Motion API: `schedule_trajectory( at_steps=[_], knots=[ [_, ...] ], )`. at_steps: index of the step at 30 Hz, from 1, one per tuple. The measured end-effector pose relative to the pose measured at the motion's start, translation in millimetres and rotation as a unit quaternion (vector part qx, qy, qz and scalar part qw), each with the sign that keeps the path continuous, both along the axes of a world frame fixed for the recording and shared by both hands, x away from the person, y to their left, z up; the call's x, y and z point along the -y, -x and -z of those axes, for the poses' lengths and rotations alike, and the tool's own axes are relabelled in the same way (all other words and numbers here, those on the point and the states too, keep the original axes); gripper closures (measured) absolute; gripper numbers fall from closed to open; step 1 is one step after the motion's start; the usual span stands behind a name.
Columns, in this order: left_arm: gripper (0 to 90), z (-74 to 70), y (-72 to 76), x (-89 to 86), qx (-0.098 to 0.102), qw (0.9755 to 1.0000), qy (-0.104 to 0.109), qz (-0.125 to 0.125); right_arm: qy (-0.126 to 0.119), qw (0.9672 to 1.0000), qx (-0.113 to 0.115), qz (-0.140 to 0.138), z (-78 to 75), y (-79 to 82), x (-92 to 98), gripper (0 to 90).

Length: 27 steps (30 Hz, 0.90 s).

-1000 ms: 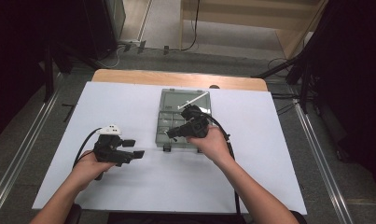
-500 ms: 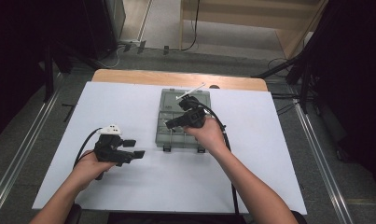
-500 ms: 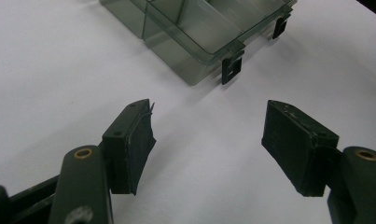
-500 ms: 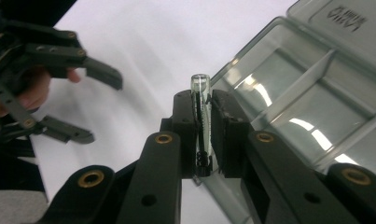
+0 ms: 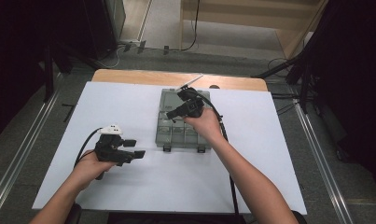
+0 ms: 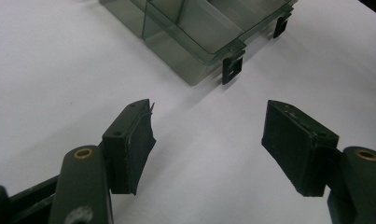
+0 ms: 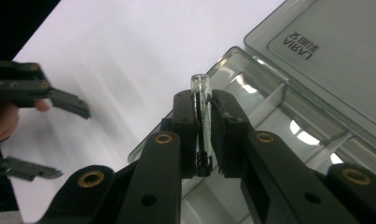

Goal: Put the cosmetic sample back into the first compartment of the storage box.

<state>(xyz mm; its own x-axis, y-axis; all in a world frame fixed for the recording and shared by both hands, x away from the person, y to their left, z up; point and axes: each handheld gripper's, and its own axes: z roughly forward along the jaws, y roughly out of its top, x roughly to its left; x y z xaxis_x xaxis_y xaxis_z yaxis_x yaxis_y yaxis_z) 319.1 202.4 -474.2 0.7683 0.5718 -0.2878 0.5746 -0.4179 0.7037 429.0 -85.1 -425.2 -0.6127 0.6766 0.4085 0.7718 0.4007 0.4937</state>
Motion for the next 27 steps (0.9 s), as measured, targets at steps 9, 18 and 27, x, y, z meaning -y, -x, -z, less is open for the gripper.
schedule_trajectory(
  at_steps=[9, 18, 27],
  knots=[
    [32.8, 0.0, -0.4, -2.0, 0.001, 1.0000, -0.003, -0.001, 0.002, 0.9999, -0.005, 0.016, 6.7, -12.6, -5.6, 81.8],
    [32.8, 0.2, -0.4, -2.0, 0.001, 1.0000, -0.003, 0.001, 0.014, 0.9995, -0.014, 0.026, 20.4, -19.9, -14.8, 81.7],
    [32.8, 0.2, -0.4, -2.4, 0.001, 1.0000, -0.002, 0.001, 0.029, 0.9991, -0.021, 0.024, 30.2, -22.0, -24.7, 81.5]
  ],
)
